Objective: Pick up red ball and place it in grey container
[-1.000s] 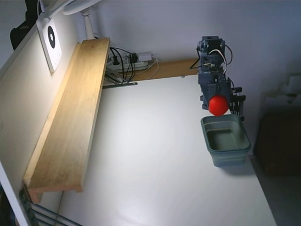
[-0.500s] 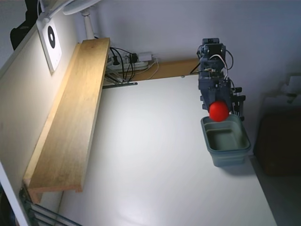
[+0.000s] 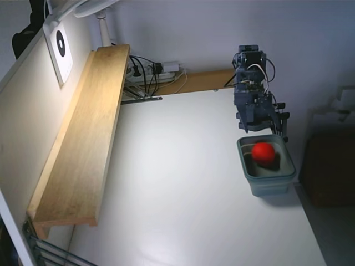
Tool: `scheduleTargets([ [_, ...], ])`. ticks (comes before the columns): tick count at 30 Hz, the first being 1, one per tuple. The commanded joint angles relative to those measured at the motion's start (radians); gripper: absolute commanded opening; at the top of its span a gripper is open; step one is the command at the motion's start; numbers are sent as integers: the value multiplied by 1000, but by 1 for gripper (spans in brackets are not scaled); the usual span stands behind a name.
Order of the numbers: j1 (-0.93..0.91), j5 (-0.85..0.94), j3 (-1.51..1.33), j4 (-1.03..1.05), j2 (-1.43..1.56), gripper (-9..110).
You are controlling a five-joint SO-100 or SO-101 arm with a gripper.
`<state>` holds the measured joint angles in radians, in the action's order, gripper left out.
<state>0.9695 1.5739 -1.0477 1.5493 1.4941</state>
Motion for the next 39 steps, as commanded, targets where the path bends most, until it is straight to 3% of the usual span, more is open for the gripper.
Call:
scheduleTargets([
  [1, 9, -3, 31, -2, 23, 38],
  [22, -24, -3, 25, 2, 35, 37],
  [39, -275, -3, -27, 36, 129, 30],
])
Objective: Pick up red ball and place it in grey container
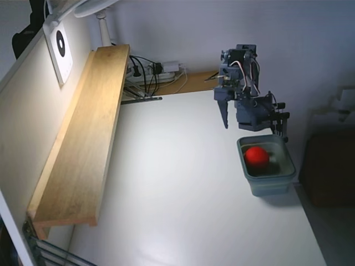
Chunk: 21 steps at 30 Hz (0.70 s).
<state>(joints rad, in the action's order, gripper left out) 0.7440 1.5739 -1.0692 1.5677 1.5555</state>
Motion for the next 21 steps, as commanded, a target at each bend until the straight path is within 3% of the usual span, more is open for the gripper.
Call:
scheduleTargets([
  [1, -65, -3, -8, 19, 74, 30],
  [21, -542, -3, -105, 82, 253, 17],
])
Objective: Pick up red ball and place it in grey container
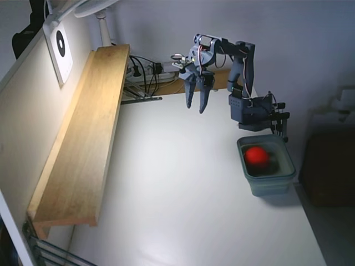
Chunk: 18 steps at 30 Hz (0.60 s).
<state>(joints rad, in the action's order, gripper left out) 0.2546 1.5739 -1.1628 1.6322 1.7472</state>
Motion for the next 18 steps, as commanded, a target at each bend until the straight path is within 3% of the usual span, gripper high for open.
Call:
scheduleTargets([
  [1, -81, -3, -17, 21, 72, 16],
  [18, -477, -3, -98, 74, 221, 5],
])
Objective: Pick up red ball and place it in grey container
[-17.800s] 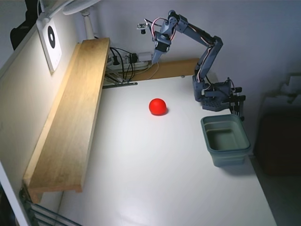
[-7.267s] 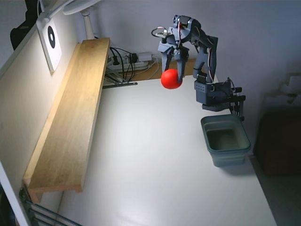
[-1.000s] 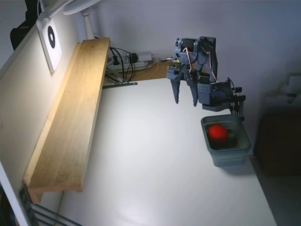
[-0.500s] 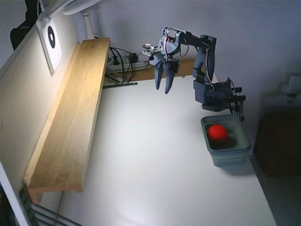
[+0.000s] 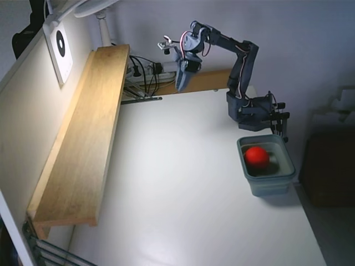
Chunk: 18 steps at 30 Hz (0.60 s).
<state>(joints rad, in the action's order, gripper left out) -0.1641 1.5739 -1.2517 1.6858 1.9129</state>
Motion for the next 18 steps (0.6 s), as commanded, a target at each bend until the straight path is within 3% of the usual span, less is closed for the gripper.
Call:
scheduleTargets([
  [1, -82, -3, -14, 23, 64, 5],
  [18, -329, -3, -64, 55, 157, -2],
])
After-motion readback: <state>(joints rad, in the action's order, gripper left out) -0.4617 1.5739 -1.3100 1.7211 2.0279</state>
